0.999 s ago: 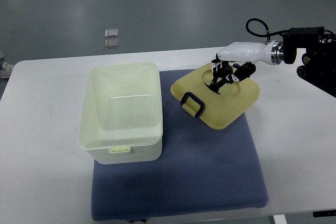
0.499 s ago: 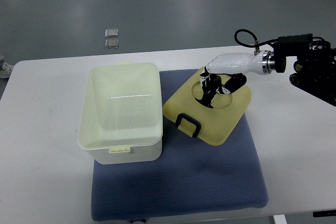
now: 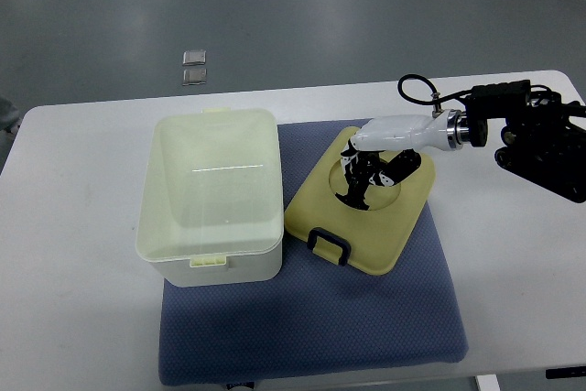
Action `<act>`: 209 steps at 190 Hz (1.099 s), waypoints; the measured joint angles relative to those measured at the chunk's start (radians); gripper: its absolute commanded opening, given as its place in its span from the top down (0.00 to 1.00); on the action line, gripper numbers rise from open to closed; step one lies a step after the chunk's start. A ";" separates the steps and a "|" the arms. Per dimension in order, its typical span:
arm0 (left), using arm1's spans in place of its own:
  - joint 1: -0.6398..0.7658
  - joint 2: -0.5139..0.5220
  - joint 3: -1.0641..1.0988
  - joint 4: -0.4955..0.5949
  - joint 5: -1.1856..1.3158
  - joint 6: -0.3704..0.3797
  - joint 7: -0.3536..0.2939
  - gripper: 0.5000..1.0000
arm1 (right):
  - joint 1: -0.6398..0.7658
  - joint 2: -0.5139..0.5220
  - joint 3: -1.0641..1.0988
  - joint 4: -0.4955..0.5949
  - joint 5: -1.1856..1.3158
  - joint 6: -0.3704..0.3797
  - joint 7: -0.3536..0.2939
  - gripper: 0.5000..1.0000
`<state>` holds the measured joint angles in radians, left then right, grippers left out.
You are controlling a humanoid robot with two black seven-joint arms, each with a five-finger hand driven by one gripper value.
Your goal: Open white storage box with right hand
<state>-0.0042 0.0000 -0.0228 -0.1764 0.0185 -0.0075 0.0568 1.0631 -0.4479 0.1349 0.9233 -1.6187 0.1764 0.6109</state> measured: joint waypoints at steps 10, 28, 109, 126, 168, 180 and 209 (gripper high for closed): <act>0.000 0.000 0.000 0.000 0.000 0.000 0.000 0.00 | -0.005 0.004 0.000 0.000 0.000 0.000 0.000 0.43; 0.000 0.000 0.000 0.000 0.000 0.000 0.000 0.00 | -0.011 0.006 0.001 -0.001 0.002 -0.002 0.000 0.21; 0.000 0.000 0.000 0.000 0.000 0.000 0.000 0.00 | -0.008 -0.014 0.020 -0.002 0.051 0.046 0.000 0.14; 0.000 0.000 0.000 0.000 0.000 0.000 0.000 0.00 | 0.001 -0.038 0.023 -0.003 0.148 0.065 0.000 0.14; 0.000 0.000 0.000 0.000 0.000 0.000 0.000 0.00 | 0.020 -0.082 0.072 -0.003 0.382 0.081 0.000 0.14; 0.000 0.000 0.000 0.000 0.000 0.000 0.000 0.00 | 0.018 -0.090 0.103 -0.004 0.444 0.089 0.000 0.14; 0.000 0.000 0.000 0.000 0.000 0.000 0.000 0.00 | -0.010 -0.092 0.202 -0.022 0.648 0.138 0.000 0.14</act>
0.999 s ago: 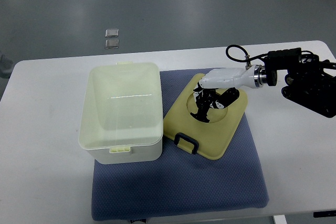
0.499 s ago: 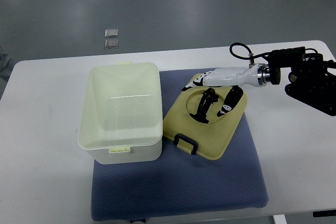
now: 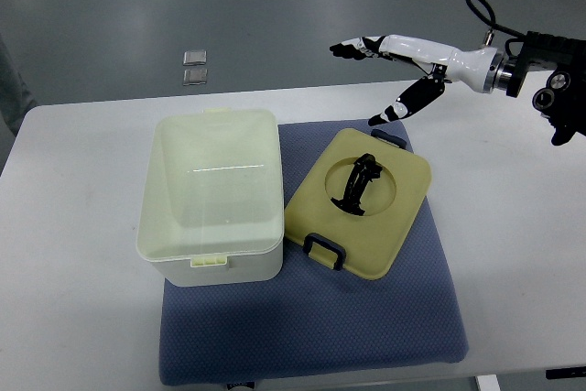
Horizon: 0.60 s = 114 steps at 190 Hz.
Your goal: Open white storage box with right hand
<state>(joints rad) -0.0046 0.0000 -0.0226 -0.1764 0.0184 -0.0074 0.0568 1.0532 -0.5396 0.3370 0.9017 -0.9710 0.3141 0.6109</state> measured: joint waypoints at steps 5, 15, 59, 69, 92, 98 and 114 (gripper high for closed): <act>0.000 0.000 0.000 0.000 0.000 0.000 0.000 0.00 | -0.011 0.003 0.022 -0.005 0.050 0.009 0.000 0.14; 0.000 0.000 0.000 0.000 0.000 0.000 0.000 0.00 | -0.032 0.007 0.056 -0.013 0.134 0.019 0.000 0.14; 0.000 0.000 0.000 0.000 0.000 0.000 0.000 0.00 | -0.119 0.058 0.138 -0.111 0.511 -0.009 0.000 0.14; 0.000 0.000 0.000 0.000 0.000 0.000 0.000 0.00 | -0.134 0.077 0.141 -0.142 0.575 -0.019 0.000 0.14; 0.000 0.000 0.000 0.000 0.000 0.000 0.000 0.00 | -0.163 0.102 0.142 -0.192 0.707 -0.035 0.000 0.14; 0.000 0.000 0.000 0.000 0.000 0.000 0.000 0.00 | -0.171 0.108 0.143 -0.200 0.741 -0.041 0.000 0.14; 0.000 0.000 0.000 0.000 0.000 0.000 0.000 0.00 | -0.190 0.121 0.143 -0.216 0.835 -0.055 -0.015 0.14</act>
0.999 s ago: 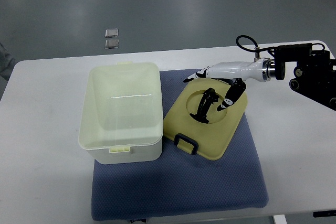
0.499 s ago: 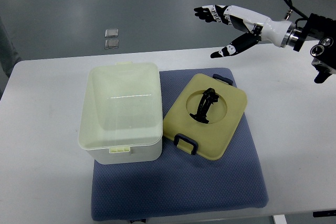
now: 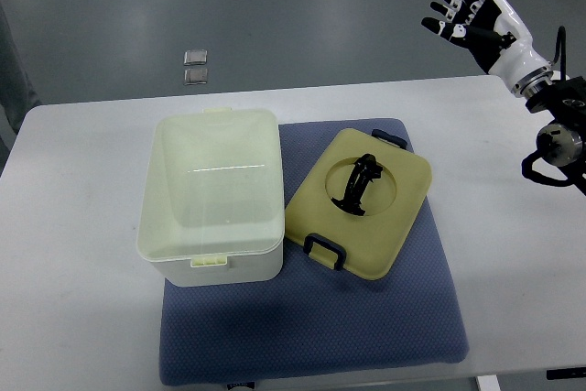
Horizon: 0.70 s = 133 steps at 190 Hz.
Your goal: Open white storage box with right hand
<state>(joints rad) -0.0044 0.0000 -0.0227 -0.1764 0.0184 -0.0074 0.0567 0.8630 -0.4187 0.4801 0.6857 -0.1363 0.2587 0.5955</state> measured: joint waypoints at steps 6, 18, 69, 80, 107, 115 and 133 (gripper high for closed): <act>0.000 0.000 0.000 0.000 0.000 0.000 0.000 0.00 | -0.006 0.002 0.000 -0.003 0.030 -0.002 -0.012 0.14; 0.000 0.000 0.000 0.000 0.000 0.000 0.000 0.00 | -0.018 0.005 0.000 -0.007 0.084 -0.005 -0.034 0.14; 0.001 0.000 0.000 0.000 0.000 0.000 0.000 0.00 | -0.041 0.015 -0.001 -0.016 0.158 -0.016 -0.087 0.14; 0.000 0.000 0.000 0.000 0.000 0.000 0.000 0.00 | -0.044 0.021 -0.001 -0.016 0.171 -0.020 -0.102 0.14; 0.000 0.000 0.000 0.000 0.000 0.000 0.000 0.00 | -0.063 0.040 -0.004 -0.017 0.201 -0.010 -0.117 0.14; 0.000 0.000 0.000 0.000 0.000 0.000 0.000 0.00 | -0.067 0.044 -0.006 -0.017 0.203 -0.007 -0.118 0.14; 0.000 0.000 0.000 0.000 0.000 0.000 0.000 0.00 | -0.078 0.059 -0.005 -0.016 0.204 0.005 -0.120 0.14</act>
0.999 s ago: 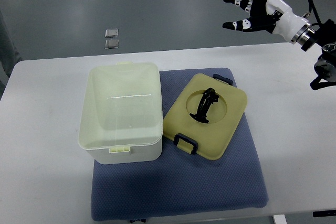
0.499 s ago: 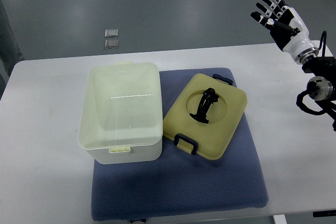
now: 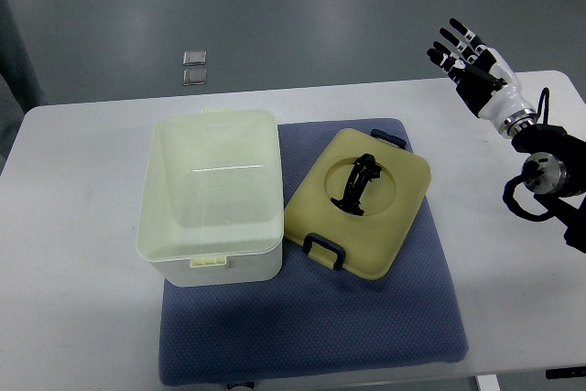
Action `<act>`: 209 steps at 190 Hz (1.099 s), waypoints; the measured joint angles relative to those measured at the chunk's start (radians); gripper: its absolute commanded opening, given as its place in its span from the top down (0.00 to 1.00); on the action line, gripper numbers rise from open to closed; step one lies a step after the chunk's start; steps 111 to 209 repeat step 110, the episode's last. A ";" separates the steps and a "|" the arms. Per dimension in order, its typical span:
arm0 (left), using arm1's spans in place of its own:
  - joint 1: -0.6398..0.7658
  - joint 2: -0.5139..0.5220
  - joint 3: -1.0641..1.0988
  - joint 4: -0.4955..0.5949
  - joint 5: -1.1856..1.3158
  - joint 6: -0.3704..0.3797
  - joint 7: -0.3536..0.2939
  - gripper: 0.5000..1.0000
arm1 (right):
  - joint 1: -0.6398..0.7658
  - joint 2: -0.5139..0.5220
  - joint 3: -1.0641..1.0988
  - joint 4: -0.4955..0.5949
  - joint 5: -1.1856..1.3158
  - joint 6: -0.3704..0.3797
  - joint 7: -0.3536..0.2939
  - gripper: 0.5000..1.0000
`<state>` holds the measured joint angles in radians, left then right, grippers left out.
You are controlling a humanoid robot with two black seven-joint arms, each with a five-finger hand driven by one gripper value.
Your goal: Open white storage box with right hand
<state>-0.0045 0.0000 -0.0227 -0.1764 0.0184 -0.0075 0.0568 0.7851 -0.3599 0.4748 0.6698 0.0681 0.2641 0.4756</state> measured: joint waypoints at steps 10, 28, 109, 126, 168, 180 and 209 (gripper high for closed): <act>0.000 0.000 0.000 0.000 0.000 0.000 0.000 0.00 | -0.006 0.013 0.003 0.000 0.002 0.011 -0.005 0.14; 0.000 0.000 0.000 0.000 0.000 0.000 0.000 0.00 | -0.012 0.029 0.006 0.001 0.018 0.023 -0.026 0.14; 0.000 0.000 0.000 0.000 0.000 0.000 0.000 0.00 | -0.041 0.072 0.013 -0.001 0.045 0.019 -0.012 0.14; 0.000 0.000 0.000 0.000 0.000 0.000 0.000 0.00 | -0.041 0.073 0.013 -0.001 0.045 0.018 -0.012 0.14; 0.000 0.000 0.000 0.000 0.000 0.000 0.000 0.00 | -0.041 0.073 0.013 -0.001 0.045 0.018 -0.012 0.14; 0.000 0.000 0.000 0.000 0.000 0.000 0.000 0.00 | -0.041 0.073 0.013 -0.001 0.045 0.018 -0.012 0.14; 0.000 0.000 0.000 0.000 0.000 0.000 0.000 0.00 | -0.041 0.073 0.013 -0.001 0.045 0.018 -0.012 0.14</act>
